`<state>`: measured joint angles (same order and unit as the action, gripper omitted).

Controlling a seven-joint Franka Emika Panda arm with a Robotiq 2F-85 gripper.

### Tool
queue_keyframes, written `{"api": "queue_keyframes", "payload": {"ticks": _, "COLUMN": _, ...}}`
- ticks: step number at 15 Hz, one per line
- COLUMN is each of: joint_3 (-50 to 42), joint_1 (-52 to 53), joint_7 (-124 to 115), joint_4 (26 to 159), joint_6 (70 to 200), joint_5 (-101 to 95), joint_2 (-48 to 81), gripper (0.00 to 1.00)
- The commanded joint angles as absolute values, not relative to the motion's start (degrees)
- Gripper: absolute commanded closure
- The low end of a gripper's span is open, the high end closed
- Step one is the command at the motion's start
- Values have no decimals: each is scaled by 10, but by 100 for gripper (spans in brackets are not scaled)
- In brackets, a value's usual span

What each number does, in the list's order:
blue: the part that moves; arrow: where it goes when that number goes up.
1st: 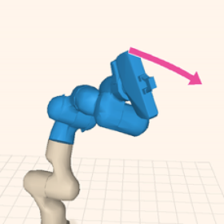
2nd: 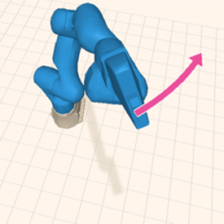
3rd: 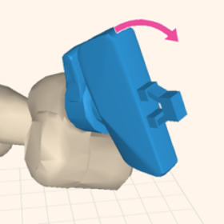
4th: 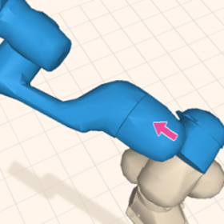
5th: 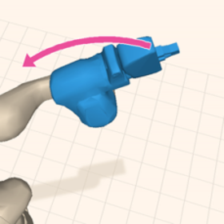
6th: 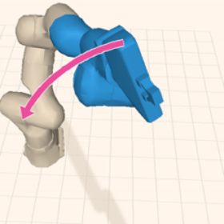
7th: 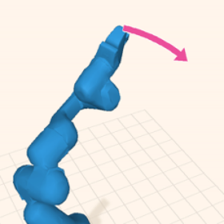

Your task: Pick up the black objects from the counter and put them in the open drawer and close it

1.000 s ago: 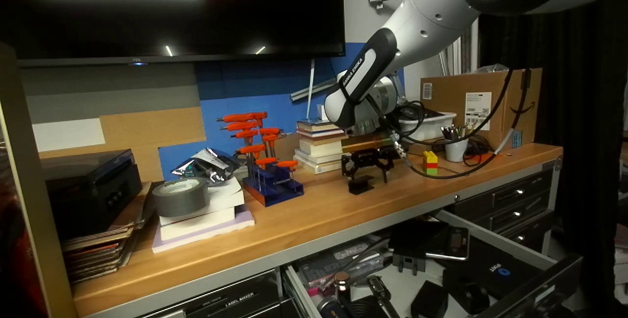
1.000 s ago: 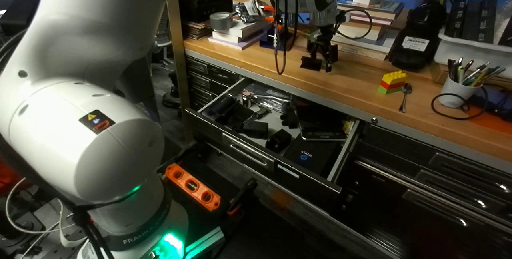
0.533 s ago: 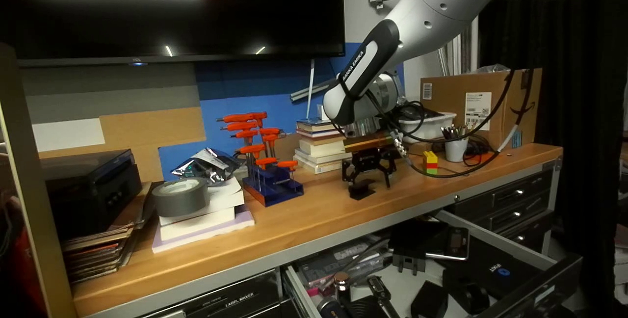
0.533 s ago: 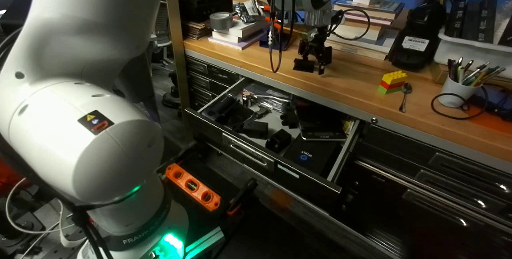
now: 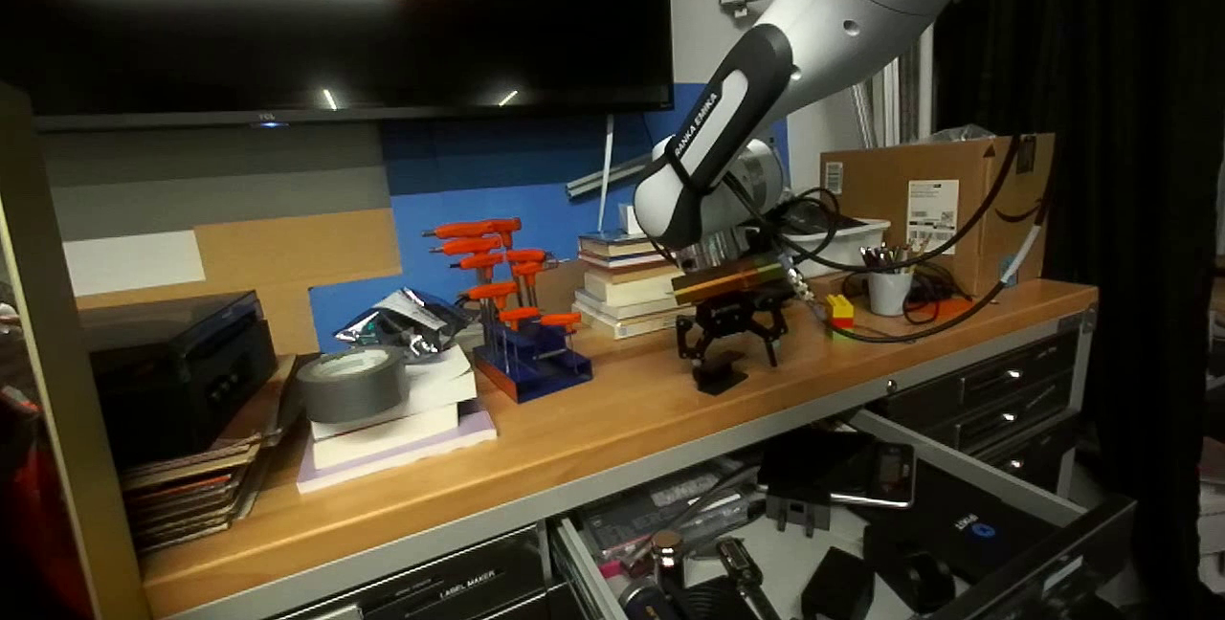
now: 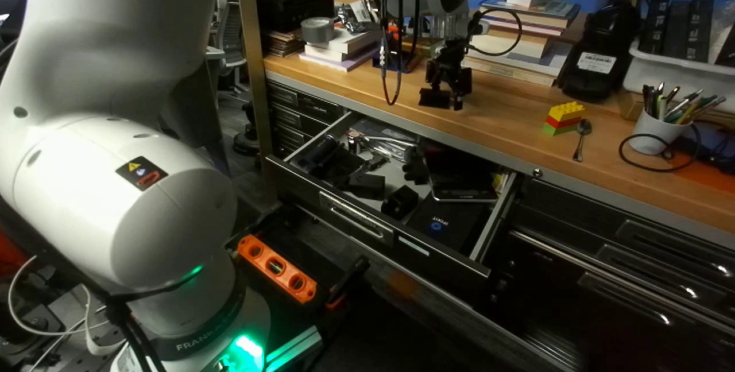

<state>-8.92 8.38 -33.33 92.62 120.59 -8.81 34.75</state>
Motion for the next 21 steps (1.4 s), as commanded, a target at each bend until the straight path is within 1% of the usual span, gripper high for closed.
{"api": "queue_keyframes", "payload": {"ticks": 1, "joint_3": -121, "joint_1": 114, "joint_7": -437, "joint_4": 1001, "joint_6": 1246, "joint_5": -149, "joint_2": 310, "gripper": 0}}
{"api": "queue_keyframes", "payload": {"ticks": 5, "joint_3": -124, "joint_1": 121, "joint_7": -545, "joint_4": 1050, "joint_6": 1260, "joint_5": -184, "joint_2": 286, "gripper": 0}}
{"api": "queue_keyframes", "payload": {"ticks": 9, "joint_3": -111, "joint_1": 110, "joint_7": -584, "joint_4": 1081, "joint_6": 1267, "joint_5": -188, "joint_2": 272, "gripper": 0}}
{"api": "queue_keyframes", "payload": {"ticks": 10, "joint_3": -106, "joint_1": 103, "joint_7": -577, "joint_4": 1085, "joint_6": 1270, "joint_5": -181, "joint_2": 270, "gripper": 25}}
{"api": "queue_keyframes", "payload": {"ticks": 11, "joint_3": -103, "joint_1": 100, "joint_7": -575, "joint_4": 1090, "joint_6": 1273, "joint_5": -178, "joint_2": 268, "gripper": 25}}
{"api": "queue_keyframes", "payload": {"ticks": 13, "joint_3": -100, "joint_1": 96, "joint_7": -572, "joint_4": 1100, "joint_6": 1281, "joint_5": -177, "joint_2": 264, "gripper": 41}}
{"api": "queue_keyframes", "payload": {"ticks": 14, "joint_3": -99, "joint_1": 94, "joint_7": -568, "joint_4": 1104, "joint_6": 1286, "joint_5": -175, "joint_2": 263, "gripper": 51}}
{"api": "queue_keyframes", "payload": {"ticks": 16, "joint_3": -94, "joint_1": 87, "joint_7": -560, "joint_4": 1111, "joint_6": 1294, "joint_5": -168, "joint_2": 258, "gripper": 65}}
{"api": "queue_keyframes", "payload": {"ticks": 18, "joint_3": -90, "joint_1": 82, "joint_7": -555, "joint_4": 1120, "joint_6": 1297, "joint_5": -164, "joint_2": 252, "gripper": 81}}
{"api": "queue_keyframes", "payload": {"ticks": 19, "joint_3": -88, "joint_1": 78, "joint_7": -551, "joint_4": 1125, "joint_6": 1299, "joint_5": -161, "joint_2": 247, "gripper": 83}}
{"api": "queue_keyframes", "payload": {"ticks": 20, "joint_3": -84, "joint_1": 73, "joint_7": -541, "joint_4": 1135, "joint_6": 1303, "joint_5": -156, "joint_2": 241, "gripper": 79}}
{"api": "queue_keyframes", "payload": {"ticks": 21, "joint_3": -79, "joint_1": 67, "joint_7": -527, "joint_4": 1148, "joint_6": 1312, "joint_5": -149, "joint_2": 233, "gripper": 79}}
